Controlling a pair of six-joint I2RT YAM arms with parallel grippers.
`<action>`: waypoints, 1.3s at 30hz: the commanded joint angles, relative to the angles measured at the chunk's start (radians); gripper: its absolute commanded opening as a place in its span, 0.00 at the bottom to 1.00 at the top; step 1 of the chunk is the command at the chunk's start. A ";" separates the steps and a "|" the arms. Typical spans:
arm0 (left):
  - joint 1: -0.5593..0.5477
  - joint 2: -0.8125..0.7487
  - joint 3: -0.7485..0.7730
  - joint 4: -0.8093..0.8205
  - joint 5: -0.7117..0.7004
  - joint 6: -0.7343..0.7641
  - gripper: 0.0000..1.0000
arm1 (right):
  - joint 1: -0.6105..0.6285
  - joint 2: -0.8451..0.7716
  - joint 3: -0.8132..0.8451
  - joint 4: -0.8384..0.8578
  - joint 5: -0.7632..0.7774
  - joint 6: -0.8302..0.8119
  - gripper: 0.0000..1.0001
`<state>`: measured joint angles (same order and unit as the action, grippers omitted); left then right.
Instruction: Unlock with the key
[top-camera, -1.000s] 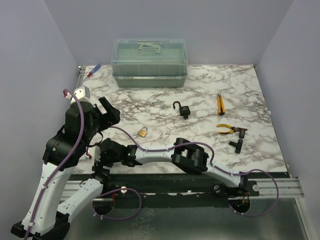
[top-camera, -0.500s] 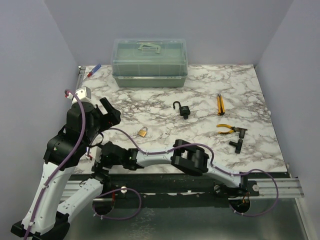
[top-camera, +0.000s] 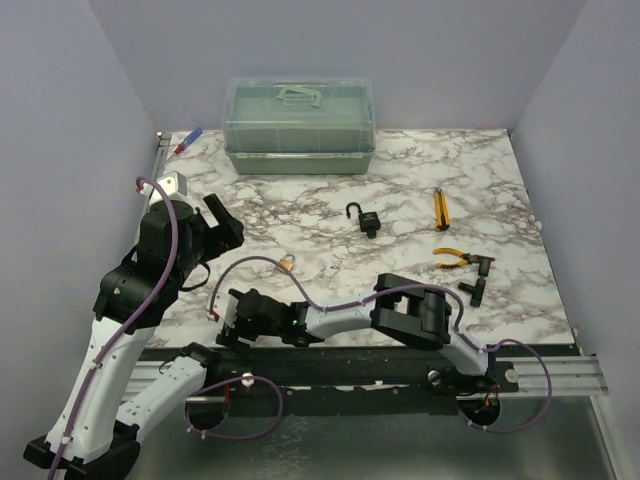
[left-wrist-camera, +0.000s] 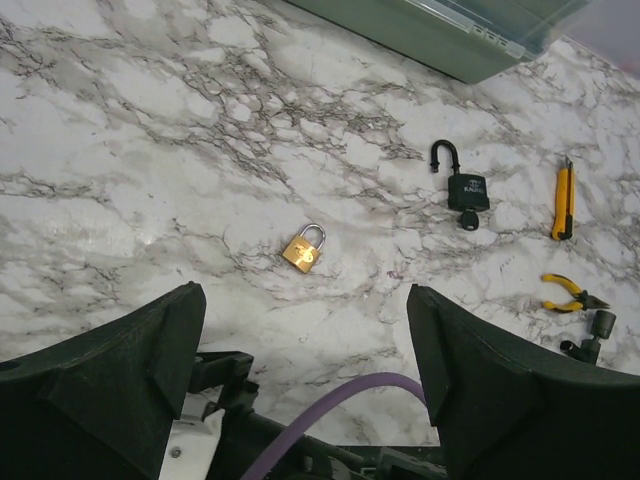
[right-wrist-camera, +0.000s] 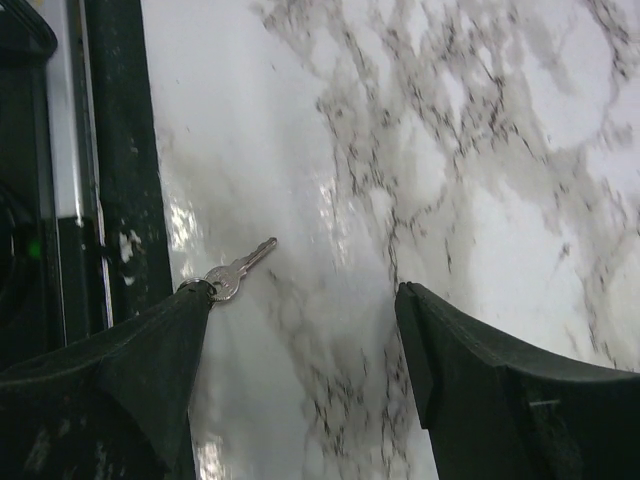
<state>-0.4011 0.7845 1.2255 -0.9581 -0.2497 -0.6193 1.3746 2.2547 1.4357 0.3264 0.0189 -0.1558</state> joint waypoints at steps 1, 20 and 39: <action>-0.001 0.011 -0.022 0.024 -0.001 0.014 0.89 | 0.007 -0.038 -0.181 -0.117 0.112 0.019 0.79; -0.001 0.084 -0.123 0.088 -0.015 0.004 0.89 | -0.083 -0.405 -0.714 -0.075 0.333 0.219 0.78; -0.001 0.088 -0.305 0.255 -0.066 0.072 0.88 | -0.157 -0.731 -0.565 -0.531 0.268 0.544 0.73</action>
<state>-0.4011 0.8974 0.9421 -0.7624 -0.2821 -0.5640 1.2114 1.5368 0.7532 -0.0006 0.3161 0.2134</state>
